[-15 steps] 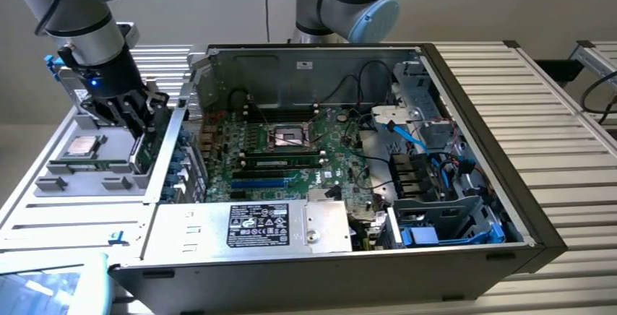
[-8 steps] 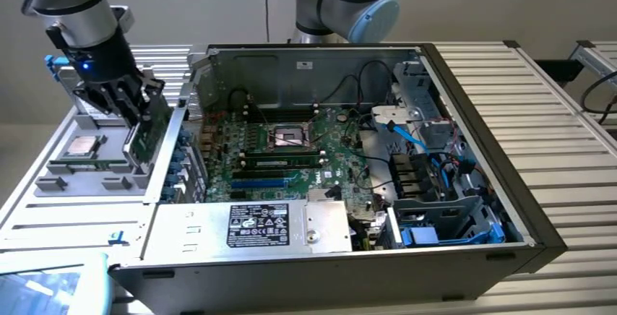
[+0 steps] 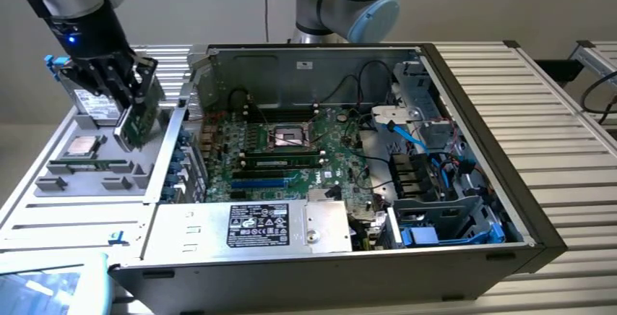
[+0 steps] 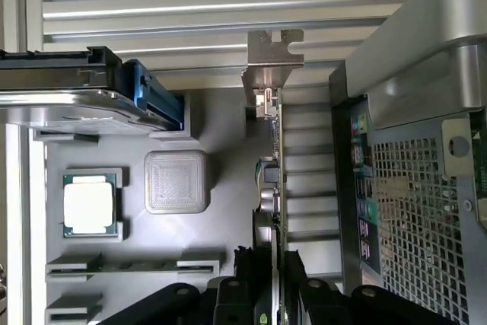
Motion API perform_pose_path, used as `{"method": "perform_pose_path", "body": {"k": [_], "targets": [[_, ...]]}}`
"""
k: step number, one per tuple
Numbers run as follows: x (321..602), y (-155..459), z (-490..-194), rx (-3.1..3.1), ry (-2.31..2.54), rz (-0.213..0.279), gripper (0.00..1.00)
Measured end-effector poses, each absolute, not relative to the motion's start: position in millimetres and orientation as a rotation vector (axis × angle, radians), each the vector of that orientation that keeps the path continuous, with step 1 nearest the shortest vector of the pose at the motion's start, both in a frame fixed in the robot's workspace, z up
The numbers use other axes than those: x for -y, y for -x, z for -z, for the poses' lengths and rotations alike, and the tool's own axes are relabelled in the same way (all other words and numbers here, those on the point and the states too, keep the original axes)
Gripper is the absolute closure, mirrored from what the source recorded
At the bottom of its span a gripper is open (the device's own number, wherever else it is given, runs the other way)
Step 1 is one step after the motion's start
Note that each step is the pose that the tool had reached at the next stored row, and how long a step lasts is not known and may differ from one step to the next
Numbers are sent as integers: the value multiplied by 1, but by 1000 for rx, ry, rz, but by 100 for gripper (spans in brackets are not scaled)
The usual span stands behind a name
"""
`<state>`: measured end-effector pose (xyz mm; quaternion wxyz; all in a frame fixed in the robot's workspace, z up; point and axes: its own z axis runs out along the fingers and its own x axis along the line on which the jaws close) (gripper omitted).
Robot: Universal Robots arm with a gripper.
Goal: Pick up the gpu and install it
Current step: 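Pick up the gpu and move the gpu toward the slot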
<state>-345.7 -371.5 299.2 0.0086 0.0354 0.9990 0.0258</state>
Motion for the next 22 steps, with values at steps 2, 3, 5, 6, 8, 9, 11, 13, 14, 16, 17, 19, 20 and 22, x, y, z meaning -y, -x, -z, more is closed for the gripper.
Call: {"method": "perform_pose_path", "body": {"k": [2,3,5,6,8,9,11,13,14,16,17,19,20,22], "targets": [[371,346,-308,-3121,-111,-81,72],[371,346,-313,-3121,-111,-81,72],[370,346,-322,-3121,-111,-80,72],[370,346,-327,-3121,-111,-80,72],[369,346,-336,-3121,-111,-80,72],[369,346,-340,-3122,-111,-80,72],[368,346,-349,-3121,-111,-79,72],[368,346,-358,-3121,-111,-78,72],[367,346,-363,-3121,-111,-78,72],[367,346,-372,-3121,-111,-77,72],[366,346,-377,-3122,-111,-76,72],[365,346,-386,-3121,-111,-75,72],[365,346,-390,-3121,-111,-74,72],[365,346,-399,-3121,-111,-73,72]]}}
